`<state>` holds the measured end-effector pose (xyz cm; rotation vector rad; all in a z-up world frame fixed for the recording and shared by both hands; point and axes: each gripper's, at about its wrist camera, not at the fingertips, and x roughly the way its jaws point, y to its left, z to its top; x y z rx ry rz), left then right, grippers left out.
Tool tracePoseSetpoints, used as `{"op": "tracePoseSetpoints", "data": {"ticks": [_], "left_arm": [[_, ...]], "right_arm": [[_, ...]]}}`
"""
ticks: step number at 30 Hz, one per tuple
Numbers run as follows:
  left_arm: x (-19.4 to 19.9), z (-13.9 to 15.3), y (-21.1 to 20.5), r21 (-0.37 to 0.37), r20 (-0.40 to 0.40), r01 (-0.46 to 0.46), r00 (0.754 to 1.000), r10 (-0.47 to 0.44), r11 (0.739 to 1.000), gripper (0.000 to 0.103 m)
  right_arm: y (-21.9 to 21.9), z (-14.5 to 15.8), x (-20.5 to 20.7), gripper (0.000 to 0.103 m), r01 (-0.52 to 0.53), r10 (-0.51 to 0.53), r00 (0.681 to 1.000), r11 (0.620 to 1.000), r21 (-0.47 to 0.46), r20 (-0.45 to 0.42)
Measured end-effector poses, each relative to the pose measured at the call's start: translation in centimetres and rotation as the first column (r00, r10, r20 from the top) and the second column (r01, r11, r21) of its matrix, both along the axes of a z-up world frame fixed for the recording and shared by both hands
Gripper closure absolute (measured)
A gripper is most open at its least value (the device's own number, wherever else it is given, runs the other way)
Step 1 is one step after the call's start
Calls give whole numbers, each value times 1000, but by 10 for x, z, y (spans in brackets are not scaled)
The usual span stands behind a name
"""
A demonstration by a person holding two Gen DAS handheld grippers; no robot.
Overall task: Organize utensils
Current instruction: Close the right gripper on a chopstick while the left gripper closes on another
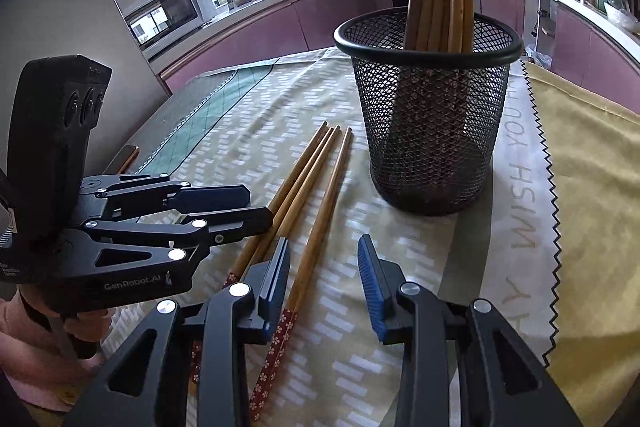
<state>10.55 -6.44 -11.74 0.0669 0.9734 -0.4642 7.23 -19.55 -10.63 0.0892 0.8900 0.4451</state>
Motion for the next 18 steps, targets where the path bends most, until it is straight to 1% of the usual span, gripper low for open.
{"op": "tracePoseSetpoints", "data": {"ticks": [4,9,14,18], "left_arm": [[0,-1,-1,6,3,-3,1000,3,1000,73],[-2,-2,-2,32,14,3,1000,-4,999,77],[-3,-2,1,16,5,5,1000,-5,1000,82],[-3,-1,3,15,5,3,1000,-4,1000,85]], "right_arm": [[1,-1,1,69,1,-1,1000,1000,-11,-1],[5,-3,3,69,2,-2,1000,1000,-28,-1],[10,-3,6,69,5,-4,1000,999,-42,1],[16,-4,11,70,9,-8,1000,997,-73,8]]}}
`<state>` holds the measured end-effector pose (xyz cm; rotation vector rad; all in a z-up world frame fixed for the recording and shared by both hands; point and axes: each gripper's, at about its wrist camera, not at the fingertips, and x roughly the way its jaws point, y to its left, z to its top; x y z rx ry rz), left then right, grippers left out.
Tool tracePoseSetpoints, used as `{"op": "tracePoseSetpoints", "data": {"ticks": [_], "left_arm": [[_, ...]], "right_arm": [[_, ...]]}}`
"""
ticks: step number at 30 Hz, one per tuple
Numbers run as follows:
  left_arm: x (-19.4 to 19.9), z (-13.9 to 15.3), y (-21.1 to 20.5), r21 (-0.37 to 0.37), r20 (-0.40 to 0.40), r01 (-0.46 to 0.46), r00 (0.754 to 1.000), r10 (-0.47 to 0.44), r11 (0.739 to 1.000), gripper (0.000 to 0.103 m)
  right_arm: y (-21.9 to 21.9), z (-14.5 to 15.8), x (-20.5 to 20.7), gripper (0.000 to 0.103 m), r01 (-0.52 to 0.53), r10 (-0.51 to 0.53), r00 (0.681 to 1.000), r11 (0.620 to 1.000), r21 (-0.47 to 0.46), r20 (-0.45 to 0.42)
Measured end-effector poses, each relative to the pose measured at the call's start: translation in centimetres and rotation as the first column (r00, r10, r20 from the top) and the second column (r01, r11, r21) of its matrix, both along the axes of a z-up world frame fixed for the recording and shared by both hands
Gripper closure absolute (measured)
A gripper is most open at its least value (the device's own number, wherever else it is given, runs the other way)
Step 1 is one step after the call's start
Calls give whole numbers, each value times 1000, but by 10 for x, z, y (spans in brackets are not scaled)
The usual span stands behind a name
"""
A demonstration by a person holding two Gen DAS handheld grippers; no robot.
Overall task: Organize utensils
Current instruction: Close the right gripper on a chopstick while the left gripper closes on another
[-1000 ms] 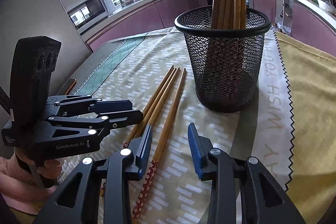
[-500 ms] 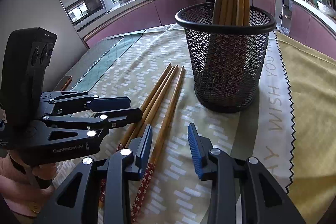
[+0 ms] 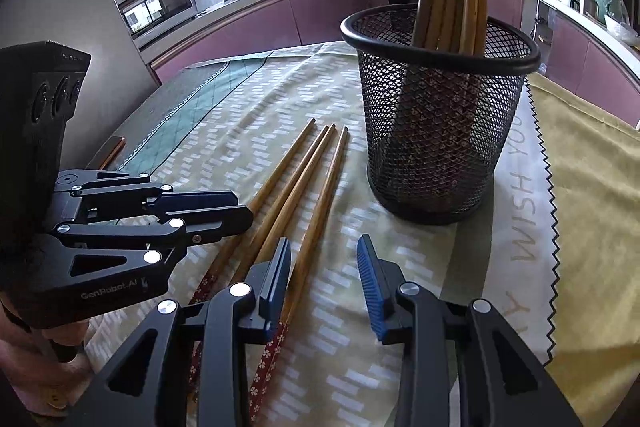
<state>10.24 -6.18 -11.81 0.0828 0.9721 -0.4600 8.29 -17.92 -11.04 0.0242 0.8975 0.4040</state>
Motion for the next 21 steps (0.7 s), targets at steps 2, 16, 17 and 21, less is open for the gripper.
{"op": "tracePoseSetpoints", "data": {"ticks": [2,16,17,21], "left_arm": [[3,0,1,-5,-8,-6,1000,6,1000,85],[24,-2,-2,0,-20,-21,1000,21,1000,84],[25,-1,-2,-2,-22,-23,1000,23,1000,84],[28,-1,-3,-3,-24,-35,999,34,999,87]], "right_arm": [[4,0,2,70,-1,1,1000,1000,-22,6],[19,-5,17,87,-7,8,1000,997,-74,15],[17,-4,17,88,-4,5,1000,998,-67,12],[11,-5,19,95,9,-9,1000,999,-32,-3]]}}
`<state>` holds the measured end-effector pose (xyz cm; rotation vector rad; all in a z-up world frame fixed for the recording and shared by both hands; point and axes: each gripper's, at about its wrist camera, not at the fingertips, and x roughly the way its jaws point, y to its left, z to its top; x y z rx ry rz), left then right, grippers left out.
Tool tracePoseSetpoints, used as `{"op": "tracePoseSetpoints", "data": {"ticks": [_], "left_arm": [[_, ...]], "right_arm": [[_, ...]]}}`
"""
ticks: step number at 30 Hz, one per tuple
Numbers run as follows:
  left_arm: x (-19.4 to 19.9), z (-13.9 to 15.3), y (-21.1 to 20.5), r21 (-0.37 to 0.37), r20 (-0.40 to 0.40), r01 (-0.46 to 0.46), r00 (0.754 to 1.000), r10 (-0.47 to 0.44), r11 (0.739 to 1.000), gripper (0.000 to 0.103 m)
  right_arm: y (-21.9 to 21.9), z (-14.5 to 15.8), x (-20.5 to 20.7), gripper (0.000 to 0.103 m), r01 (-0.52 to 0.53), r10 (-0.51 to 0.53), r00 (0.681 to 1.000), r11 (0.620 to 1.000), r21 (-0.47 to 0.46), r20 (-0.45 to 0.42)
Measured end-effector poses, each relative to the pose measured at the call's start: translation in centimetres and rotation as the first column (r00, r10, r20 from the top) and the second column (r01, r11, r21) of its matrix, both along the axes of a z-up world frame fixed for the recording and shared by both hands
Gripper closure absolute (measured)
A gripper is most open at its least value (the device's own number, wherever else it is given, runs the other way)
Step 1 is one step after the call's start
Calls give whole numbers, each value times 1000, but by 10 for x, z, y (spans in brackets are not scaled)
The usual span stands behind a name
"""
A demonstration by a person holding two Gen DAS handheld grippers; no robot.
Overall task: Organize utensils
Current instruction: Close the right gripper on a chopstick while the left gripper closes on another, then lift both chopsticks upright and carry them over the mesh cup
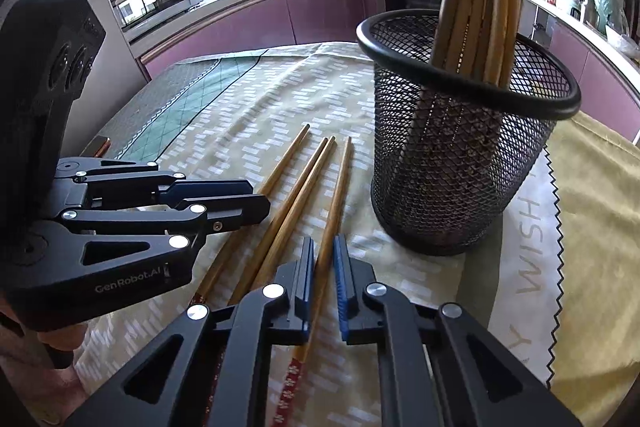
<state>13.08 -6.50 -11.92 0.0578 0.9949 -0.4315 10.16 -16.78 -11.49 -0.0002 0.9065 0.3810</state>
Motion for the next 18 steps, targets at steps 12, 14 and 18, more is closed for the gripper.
{"op": "tracePoseSetpoints", "data": {"ticks": [12,14,18], "left_arm": [[-4,1,6,-38,-6,-22,1000,22,999,95],[-7,3,9,-45,-4,-24,1000,24,999,95],[-14,11,14,-59,12,-19,1000,20,998,95]], "right_arm": [[-11,8,-9,97,12,-12,1000,998,55,7],[-14,11,-11,97,6,-7,1000,998,61,13],[-18,18,-17,97,-8,6,1000,997,76,30]]}}
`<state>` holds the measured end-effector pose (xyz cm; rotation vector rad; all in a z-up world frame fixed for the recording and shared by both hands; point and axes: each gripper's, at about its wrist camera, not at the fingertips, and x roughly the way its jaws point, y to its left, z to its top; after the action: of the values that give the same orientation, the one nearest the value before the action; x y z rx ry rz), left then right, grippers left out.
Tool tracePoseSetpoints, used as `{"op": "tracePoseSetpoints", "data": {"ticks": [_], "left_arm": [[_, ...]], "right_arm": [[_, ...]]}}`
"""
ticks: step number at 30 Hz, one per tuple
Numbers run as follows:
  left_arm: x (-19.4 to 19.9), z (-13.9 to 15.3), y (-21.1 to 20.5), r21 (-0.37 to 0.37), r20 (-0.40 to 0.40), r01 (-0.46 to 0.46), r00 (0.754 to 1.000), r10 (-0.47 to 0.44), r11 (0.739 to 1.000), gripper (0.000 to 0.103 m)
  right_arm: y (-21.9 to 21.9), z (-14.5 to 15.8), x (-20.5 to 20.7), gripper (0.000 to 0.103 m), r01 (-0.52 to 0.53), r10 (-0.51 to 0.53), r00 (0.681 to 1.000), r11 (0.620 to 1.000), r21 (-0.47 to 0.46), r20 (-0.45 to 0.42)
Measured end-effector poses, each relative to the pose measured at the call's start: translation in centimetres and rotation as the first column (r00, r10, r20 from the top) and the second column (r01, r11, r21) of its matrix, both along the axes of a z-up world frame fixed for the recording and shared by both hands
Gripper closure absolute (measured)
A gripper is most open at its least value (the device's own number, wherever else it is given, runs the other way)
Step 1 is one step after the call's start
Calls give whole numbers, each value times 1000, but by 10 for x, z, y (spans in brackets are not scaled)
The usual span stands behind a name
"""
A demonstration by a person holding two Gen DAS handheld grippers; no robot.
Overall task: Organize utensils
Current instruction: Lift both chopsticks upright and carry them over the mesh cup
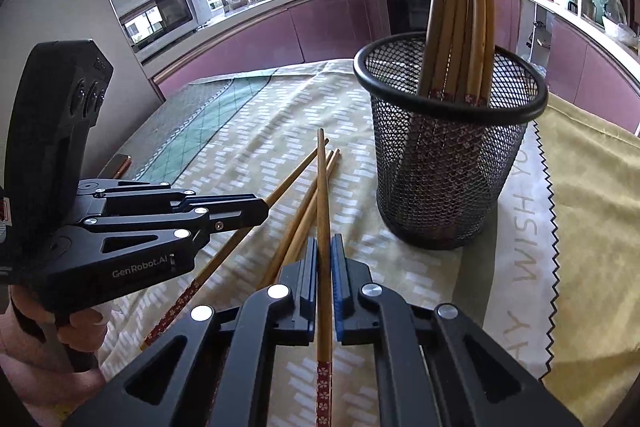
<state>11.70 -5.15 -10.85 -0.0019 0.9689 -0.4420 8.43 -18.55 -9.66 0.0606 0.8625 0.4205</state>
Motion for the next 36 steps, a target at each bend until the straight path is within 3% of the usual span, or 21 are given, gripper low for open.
{"op": "tracePoseSetpoints", "data": {"ticks": [14,23,36], "left_arm": [[-30,62,13,-132,102,93,992,-80,987,96],[-44,103,17,-172,192,139,976,-105,975,96],[-42,128,17,-213,238,159,965,-106,964,96]], "right_arm": [[-22,49,-32,97,-23,15,991,998,57,136],[-42,70,-39,97,-8,-16,981,992,125,192],[-59,97,-39,97,2,-46,962,987,162,269]]}}
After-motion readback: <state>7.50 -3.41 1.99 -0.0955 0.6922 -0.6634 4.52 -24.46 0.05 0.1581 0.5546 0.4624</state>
